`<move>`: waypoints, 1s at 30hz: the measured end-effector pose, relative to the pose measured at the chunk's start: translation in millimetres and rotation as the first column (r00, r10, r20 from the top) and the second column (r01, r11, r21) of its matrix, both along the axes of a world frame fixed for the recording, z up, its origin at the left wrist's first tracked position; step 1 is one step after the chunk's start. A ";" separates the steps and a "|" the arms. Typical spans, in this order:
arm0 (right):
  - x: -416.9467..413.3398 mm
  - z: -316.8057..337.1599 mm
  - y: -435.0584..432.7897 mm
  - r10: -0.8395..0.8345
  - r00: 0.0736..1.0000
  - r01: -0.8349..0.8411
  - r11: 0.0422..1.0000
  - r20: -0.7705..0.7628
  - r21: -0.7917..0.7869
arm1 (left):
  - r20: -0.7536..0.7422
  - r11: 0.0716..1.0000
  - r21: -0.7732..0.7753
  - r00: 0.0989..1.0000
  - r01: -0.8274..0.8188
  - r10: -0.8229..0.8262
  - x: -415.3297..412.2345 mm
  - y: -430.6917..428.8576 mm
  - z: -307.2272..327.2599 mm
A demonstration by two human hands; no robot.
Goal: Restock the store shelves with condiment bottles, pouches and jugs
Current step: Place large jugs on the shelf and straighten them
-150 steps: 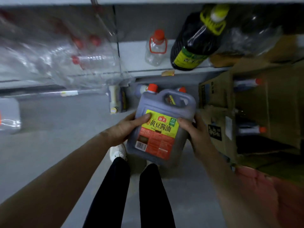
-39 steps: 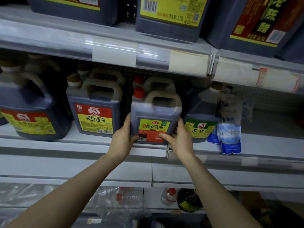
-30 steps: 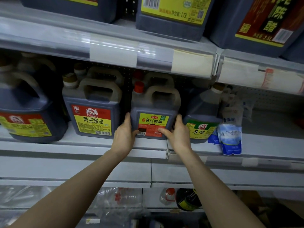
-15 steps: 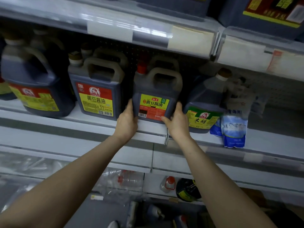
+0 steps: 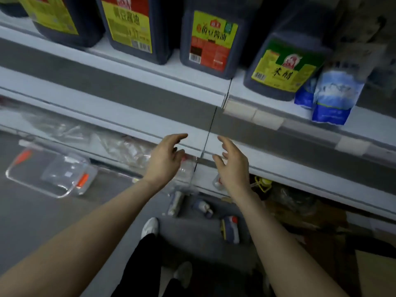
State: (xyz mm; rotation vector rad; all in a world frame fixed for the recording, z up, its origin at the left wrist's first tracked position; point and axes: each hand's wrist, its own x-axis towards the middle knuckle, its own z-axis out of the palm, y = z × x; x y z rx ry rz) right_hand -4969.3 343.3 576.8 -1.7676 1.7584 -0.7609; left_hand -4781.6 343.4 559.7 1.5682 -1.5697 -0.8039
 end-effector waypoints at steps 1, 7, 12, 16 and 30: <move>-0.5 -17.7 10.7 0.004 1.000 -0.004 0.999 -0.004 0.044 | 0.000 0.998 0.059 1.000 -0.001 0.001 1.2 12.8 -14.4; 7.4 -116.7 67.2 -0.009 1.000 0.005 0.939 0.009 0.345 | 0.059 0.942 0.337 0.998 0.002 -0.024 19.2 73.6 -105.1; 14.4 -215.1 81.0 0.007 0.998 0.021 0.891 -0.062 0.454 | 0.084 0.859 0.512 0.996 -0.008 -0.041 35.0 93.1 -206.7; 20.6 -304.6 77.3 0.047 0.993 0.014 0.855 -0.104 0.519 | 0.087 0.811 0.585 0.995 -0.021 -0.038 44.7 104.5 -304.5; 45.8 -588.9 -9.7 0.479 0.845 -0.289 0.782 -0.236 0.553 | 0.091 0.717 0.691 0.995 -0.093 0.042 9.1 104.3 -603.8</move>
